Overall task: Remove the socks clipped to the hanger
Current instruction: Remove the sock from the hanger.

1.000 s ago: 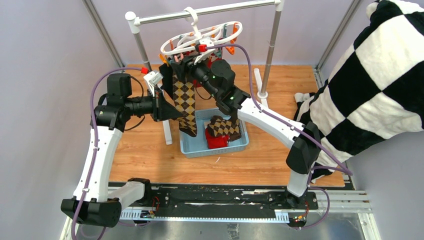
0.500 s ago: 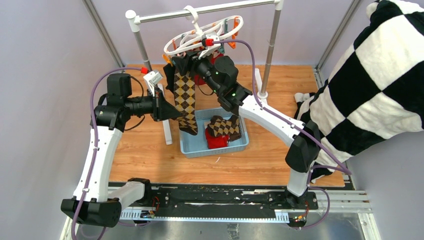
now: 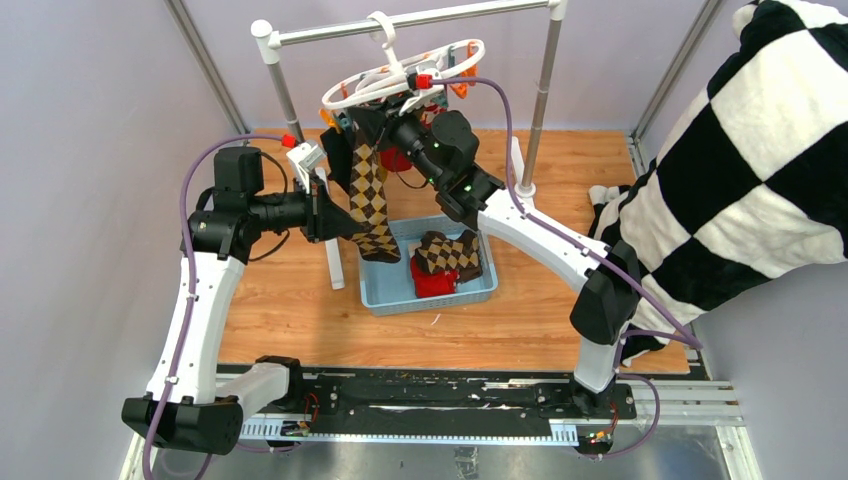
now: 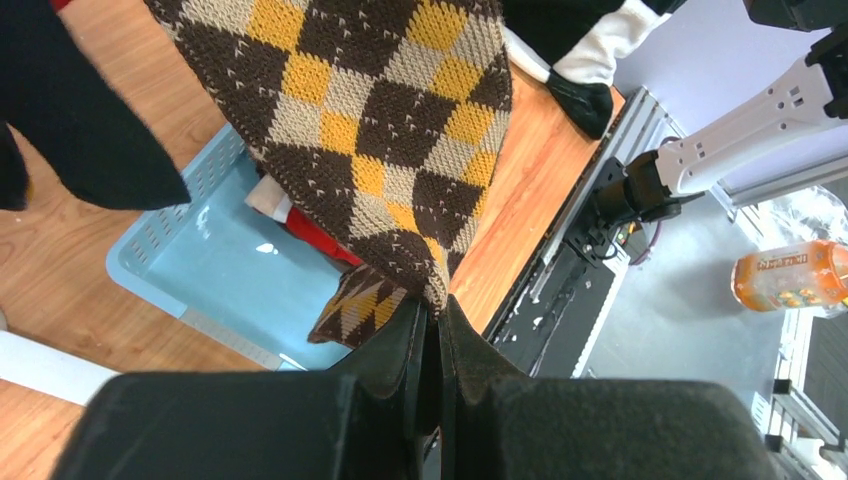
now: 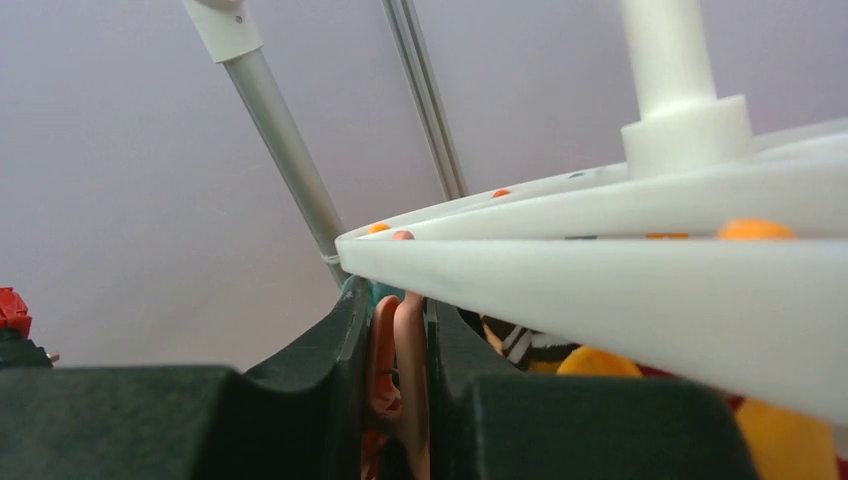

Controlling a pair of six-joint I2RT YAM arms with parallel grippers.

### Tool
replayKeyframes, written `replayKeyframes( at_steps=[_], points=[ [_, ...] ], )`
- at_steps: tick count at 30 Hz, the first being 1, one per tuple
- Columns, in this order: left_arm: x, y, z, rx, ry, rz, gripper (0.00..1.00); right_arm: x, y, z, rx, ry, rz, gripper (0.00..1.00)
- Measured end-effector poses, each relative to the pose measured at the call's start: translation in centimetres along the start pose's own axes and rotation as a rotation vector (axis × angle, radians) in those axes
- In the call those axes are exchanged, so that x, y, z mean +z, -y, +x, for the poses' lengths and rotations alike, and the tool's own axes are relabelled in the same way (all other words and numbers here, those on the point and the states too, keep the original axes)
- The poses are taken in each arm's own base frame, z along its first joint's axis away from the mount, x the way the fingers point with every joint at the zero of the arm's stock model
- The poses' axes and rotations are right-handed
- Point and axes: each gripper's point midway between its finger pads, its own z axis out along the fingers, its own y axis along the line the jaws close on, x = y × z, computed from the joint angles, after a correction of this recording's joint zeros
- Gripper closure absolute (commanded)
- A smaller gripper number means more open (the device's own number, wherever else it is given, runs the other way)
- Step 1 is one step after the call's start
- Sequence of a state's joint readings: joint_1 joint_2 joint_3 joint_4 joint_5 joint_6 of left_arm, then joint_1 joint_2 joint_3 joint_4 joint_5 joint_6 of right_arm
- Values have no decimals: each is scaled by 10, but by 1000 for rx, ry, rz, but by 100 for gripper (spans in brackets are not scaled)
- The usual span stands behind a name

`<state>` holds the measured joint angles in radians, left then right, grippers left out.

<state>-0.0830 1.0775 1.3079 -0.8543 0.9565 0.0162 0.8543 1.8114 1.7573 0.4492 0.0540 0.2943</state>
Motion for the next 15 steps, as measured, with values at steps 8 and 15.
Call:
replayKeyframes(
  at_steps=[8,15],
  points=[
    [-1,-3,0,23,3,-23,100,1,-2,-2,21,-3,-28,50],
    [-3,-6,1,52,5,-46,100,-10,-2,14,48,-54,-73,52]
  ],
)
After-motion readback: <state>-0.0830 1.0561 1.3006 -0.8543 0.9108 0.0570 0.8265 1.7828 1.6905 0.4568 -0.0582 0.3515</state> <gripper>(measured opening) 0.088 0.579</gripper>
